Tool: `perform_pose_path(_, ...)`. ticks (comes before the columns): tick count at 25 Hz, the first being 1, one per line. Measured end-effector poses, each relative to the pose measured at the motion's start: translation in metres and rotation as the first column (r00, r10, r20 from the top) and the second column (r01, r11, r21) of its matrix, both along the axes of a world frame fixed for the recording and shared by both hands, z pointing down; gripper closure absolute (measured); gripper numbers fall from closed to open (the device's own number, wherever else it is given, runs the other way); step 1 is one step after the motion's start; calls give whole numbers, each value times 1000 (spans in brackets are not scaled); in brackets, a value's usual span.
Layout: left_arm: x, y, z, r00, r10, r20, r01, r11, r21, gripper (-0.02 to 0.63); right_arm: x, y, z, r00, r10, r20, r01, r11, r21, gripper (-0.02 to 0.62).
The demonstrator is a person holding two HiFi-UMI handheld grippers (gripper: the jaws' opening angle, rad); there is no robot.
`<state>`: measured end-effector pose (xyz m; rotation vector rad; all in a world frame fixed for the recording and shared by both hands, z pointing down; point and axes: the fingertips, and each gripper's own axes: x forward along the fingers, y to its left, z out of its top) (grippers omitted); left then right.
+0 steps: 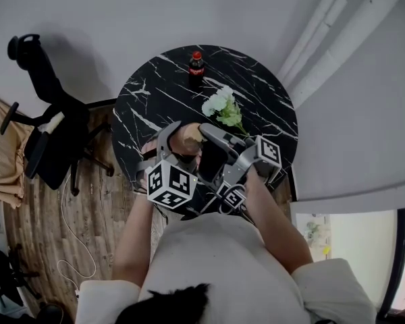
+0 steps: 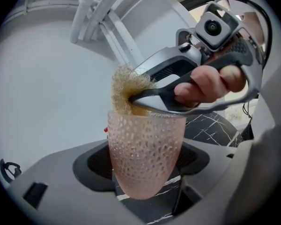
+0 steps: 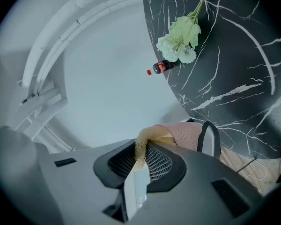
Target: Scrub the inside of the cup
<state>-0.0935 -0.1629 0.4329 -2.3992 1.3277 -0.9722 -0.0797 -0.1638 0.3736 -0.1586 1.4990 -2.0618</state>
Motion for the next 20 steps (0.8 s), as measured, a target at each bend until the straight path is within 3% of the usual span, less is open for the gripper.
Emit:
perform_pose_path(13,2,-1,3,1000,-2,8,2,1000,-3,235,6,-2,2,997,56,49,-53,997,-53,537)
perform_pose_path(20,3,-4,6,999,-19,-36,18,1000,-23,235,10,-2,1,996,70,55,-65,995,-79,537)
